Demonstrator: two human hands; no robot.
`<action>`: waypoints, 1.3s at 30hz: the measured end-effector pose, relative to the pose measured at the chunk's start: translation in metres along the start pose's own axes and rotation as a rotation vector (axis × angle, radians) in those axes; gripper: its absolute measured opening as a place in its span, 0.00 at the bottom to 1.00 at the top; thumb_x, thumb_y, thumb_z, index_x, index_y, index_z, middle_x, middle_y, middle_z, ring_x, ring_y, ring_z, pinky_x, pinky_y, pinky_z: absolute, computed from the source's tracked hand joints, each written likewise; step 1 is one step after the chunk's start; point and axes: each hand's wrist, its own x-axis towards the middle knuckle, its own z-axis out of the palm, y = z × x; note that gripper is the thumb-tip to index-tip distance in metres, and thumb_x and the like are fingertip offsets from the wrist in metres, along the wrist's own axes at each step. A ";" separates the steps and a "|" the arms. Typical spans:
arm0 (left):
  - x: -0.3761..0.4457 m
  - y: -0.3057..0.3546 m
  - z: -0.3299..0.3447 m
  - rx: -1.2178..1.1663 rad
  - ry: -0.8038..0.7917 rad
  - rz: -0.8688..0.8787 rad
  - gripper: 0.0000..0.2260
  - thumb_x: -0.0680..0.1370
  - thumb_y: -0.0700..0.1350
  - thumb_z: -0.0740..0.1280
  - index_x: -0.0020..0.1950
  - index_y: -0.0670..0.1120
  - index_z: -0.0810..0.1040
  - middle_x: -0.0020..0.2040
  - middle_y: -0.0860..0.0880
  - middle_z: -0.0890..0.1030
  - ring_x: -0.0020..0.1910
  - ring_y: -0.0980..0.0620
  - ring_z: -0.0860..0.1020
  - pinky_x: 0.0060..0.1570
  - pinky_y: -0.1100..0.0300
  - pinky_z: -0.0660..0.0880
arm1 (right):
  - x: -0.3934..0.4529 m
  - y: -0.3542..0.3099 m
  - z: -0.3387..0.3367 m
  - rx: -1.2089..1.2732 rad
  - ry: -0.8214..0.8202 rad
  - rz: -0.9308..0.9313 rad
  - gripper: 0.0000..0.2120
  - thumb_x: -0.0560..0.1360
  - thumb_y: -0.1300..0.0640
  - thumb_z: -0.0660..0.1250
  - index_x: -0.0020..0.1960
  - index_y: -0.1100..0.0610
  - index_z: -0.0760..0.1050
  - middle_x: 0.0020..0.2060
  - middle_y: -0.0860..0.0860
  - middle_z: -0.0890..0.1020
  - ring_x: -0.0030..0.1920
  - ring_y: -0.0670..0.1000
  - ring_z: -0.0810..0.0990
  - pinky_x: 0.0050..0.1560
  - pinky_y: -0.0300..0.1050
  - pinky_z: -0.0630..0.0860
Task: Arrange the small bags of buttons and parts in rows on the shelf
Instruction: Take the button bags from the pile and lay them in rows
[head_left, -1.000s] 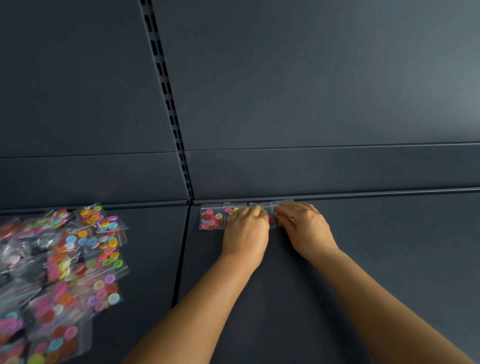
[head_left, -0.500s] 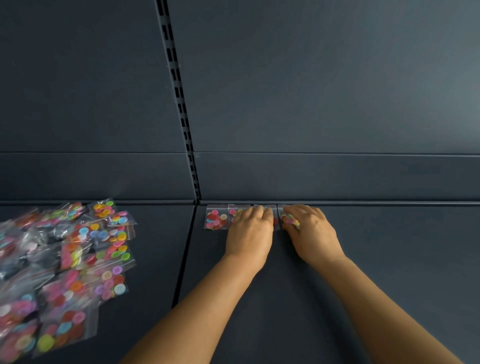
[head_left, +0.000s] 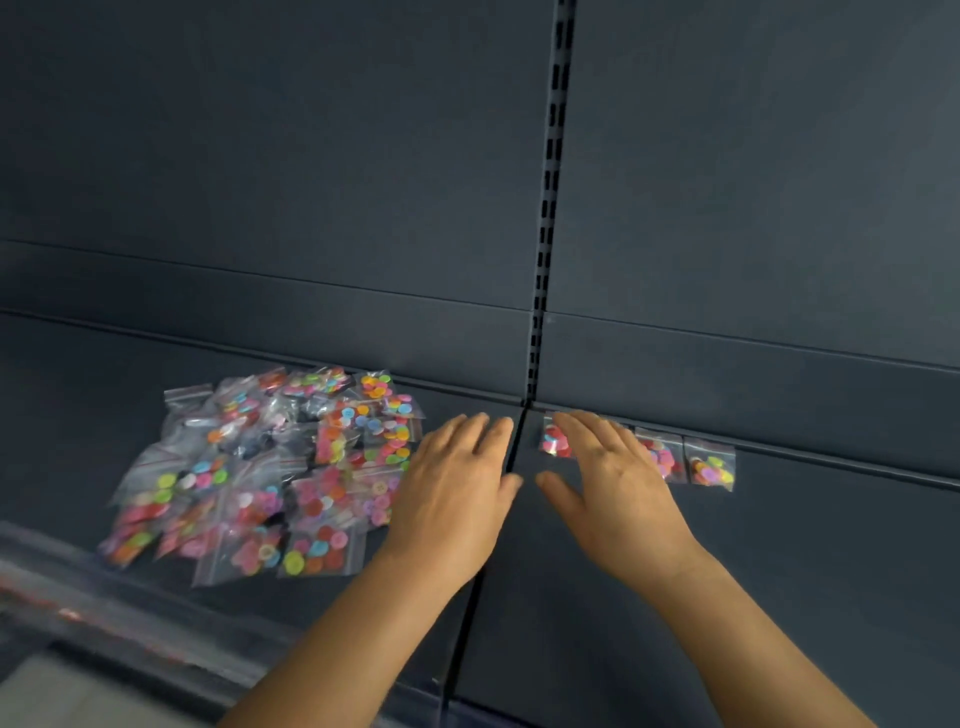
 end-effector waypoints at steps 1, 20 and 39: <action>-0.007 -0.012 -0.005 0.006 0.006 -0.022 0.25 0.80 0.55 0.58 0.76 0.50 0.58 0.74 0.50 0.64 0.73 0.51 0.60 0.71 0.59 0.55 | 0.002 -0.012 0.005 0.005 -0.011 -0.025 0.29 0.78 0.44 0.59 0.75 0.53 0.56 0.73 0.47 0.63 0.73 0.49 0.58 0.72 0.43 0.53; -0.063 -0.194 -0.010 -0.032 -0.166 -0.083 0.27 0.79 0.56 0.58 0.76 0.48 0.58 0.73 0.50 0.65 0.72 0.49 0.60 0.71 0.55 0.56 | 0.028 -0.161 0.107 0.039 -0.157 0.074 0.25 0.77 0.48 0.61 0.72 0.53 0.62 0.68 0.49 0.70 0.68 0.53 0.66 0.68 0.48 0.63; -0.043 -0.188 0.008 -0.265 -0.088 -0.074 0.24 0.72 0.50 0.71 0.66 0.51 0.68 0.58 0.52 0.76 0.59 0.50 0.69 0.60 0.56 0.65 | 0.030 -0.164 0.111 0.199 -0.106 0.442 0.25 0.75 0.55 0.66 0.69 0.56 0.65 0.60 0.55 0.75 0.59 0.56 0.75 0.53 0.47 0.74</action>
